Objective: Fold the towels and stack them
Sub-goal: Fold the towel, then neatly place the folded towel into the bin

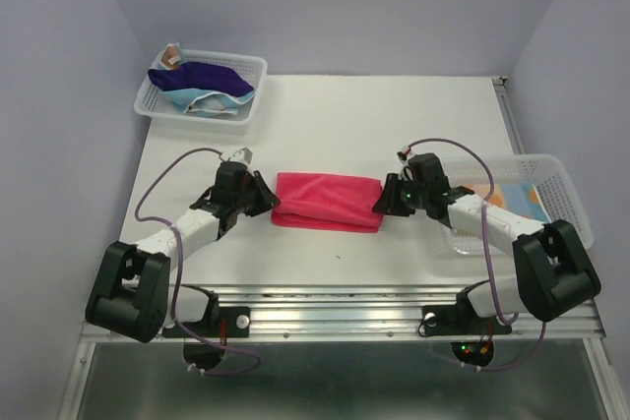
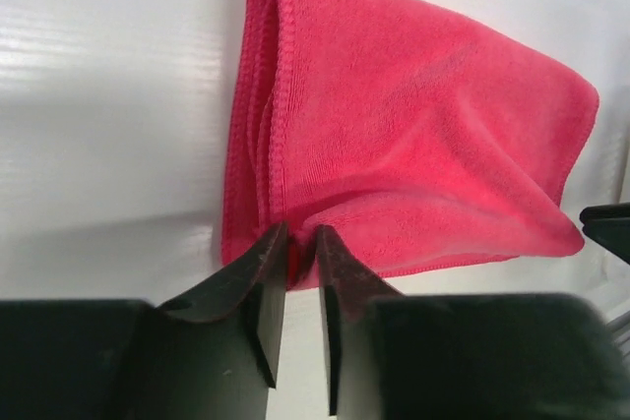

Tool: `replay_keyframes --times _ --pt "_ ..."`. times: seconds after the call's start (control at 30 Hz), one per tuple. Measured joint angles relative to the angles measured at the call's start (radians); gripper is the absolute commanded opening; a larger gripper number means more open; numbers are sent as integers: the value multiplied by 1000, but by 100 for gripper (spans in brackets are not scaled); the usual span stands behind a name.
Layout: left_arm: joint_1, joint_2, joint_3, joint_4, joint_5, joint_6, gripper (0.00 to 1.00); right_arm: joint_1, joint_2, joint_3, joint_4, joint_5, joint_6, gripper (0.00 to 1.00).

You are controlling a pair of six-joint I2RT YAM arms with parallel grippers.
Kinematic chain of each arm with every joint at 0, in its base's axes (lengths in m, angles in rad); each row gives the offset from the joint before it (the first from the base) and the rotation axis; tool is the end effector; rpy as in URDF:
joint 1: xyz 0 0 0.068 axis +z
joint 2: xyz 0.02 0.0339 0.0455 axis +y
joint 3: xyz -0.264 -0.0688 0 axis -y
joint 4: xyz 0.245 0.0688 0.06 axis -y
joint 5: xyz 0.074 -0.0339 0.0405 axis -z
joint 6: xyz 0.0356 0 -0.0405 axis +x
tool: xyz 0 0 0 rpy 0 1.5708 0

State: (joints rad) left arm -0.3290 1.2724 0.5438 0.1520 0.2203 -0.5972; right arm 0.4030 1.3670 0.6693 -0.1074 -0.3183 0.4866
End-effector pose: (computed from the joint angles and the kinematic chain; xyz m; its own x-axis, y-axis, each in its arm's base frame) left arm 0.2400 -0.0902 0.1882 -0.7014 -0.3404 -0.6262 0.1139 0.8138 -0.5699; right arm 0.2418 0.1152 0.1829 -0.8537 0.1189 -0.5071 -0.1955 0.8293 0.5235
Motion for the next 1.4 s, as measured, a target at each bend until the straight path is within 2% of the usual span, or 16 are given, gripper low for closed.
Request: replay_keyframes --times 0.03,0.1,0.13,0.23,0.37,0.6,0.7,0.73,0.8,0.83,0.9,0.93,1.03,1.2,1.4 --pt "-5 -10 -13 -6 -11 -7 56 5 -2 -2 -8 5 -1 52" --pt "-12 -38 -32 -26 -26 -19 78 14 -18 -5 -30 12 -10 62" --pt "-14 -54 -40 -41 -34 -23 98 18 -25 -5 -39 17 -14 65" --pt "-23 -137 -58 -98 -79 -38 99 25 -48 -5 -55 30 -29 70" --pt "-24 -224 -60 -117 -117 -50 99 33 -51 6 -79 82 -40 72" --pt "-24 -224 -56 -127 -146 -51 99 52 105 113 -93 220 -42 70" --pt "-24 -209 -55 -132 -153 -51 99 79 182 142 -95 275 -33 64" --pt "-24 -205 -55 -135 -154 -51 99 99 214 159 -97 301 -26 58" --pt "-24 -202 -55 -136 -159 -50 99 123 234 181 -95 341 -18 52" --pt "-24 -202 -55 -136 -163 -50 99 135 245 184 -95 359 -7 43" --pt "-24 -202 -55 -136 -171 -49 99 155 248 187 -96 387 4 32" --pt "-24 -202 -55 -137 -172 -48 99 166 252 187 -98 400 16 17" --pt "-24 -202 -55 -137 -177 -47 99 189 258 187 -92 419 40 3" --pt "-24 -202 -55 -137 -182 -42 99 210 256 198 -122 491 63 1" --pt "-24 -202 -55 -137 -198 -39 99 219 166 283 -364 695 -21 1"
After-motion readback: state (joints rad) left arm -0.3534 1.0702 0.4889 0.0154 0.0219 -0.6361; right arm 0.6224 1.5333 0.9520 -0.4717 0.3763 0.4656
